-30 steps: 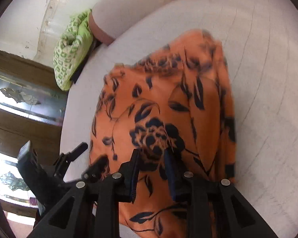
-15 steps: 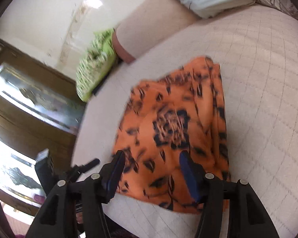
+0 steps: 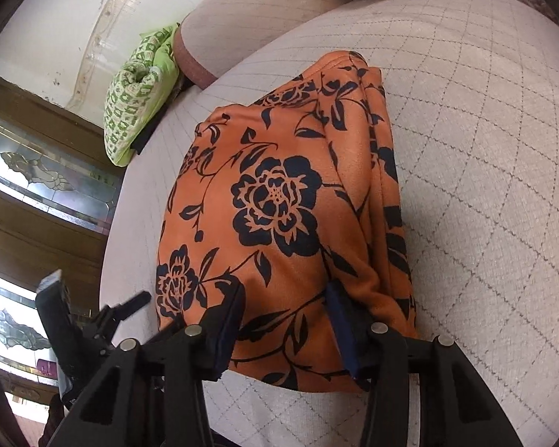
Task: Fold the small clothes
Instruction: 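Grasp the folded blouse edge with the right gripper and press it flat, then release the blouse edge with the right gripper and pull both grippers back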
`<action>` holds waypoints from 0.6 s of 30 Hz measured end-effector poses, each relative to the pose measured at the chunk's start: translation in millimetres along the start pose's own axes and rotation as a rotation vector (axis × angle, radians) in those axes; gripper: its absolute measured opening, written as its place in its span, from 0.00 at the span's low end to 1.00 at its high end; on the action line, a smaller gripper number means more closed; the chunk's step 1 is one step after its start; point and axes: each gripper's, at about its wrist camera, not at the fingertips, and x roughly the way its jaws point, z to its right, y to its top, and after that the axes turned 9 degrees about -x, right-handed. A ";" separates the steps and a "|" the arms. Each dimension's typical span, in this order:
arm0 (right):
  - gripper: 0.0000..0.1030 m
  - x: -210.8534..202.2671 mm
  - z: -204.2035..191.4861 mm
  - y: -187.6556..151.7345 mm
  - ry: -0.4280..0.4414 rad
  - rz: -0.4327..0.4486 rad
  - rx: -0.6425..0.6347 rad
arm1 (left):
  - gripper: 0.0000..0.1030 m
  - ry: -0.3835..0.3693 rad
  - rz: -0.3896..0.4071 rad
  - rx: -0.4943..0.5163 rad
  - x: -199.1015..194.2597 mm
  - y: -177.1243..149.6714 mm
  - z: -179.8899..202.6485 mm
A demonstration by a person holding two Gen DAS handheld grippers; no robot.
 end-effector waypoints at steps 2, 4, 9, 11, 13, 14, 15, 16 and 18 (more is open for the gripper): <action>0.48 0.1 1.3 -0.1 0.007 0.003 0.008 | 1.00 0.009 -0.010 -0.003 1.4 -1.2 1.7; 0.48 -0.7 5.3 -1.5 0.020 0.012 0.021 | 1.00 0.027 -0.012 0.019 2.5 -2.0 5.7; 0.49 -2.9 14.7 -6.0 0.056 0.041 0.049 | 1.00 0.027 -0.033 -0.007 4.8 -3.7 6.0; 0.49 -3.4 16.1 -7.1 0.056 0.044 0.052 | 1.00 0.045 -0.027 0.011 5.0 -4.6 7.9; 0.49 -4.6 16.1 -10.1 0.053 0.056 0.046 | 1.00 0.078 -0.023 0.021 4.6 -5.2 14.2; 0.49 -5.5 16.6 -12.7 0.055 0.067 0.041 | 1.00 0.091 -0.022 0.022 4.3 -5.5 17.2; 0.49 -6.8 16.7 -14.9 0.059 0.078 0.037 | 1.00 0.107 -0.018 0.023 3.6 -6.0 21.2; 0.49 -7.9 18.0 -18.3 0.067 0.093 0.032 | 1.00 0.124 -0.009 0.028 1.9 -7.6 22.6; 0.49 -10.2 22.7 -24.6 0.097 0.118 0.036 | 1.00 0.143 0.004 0.040 -0.6 -10.8 27.5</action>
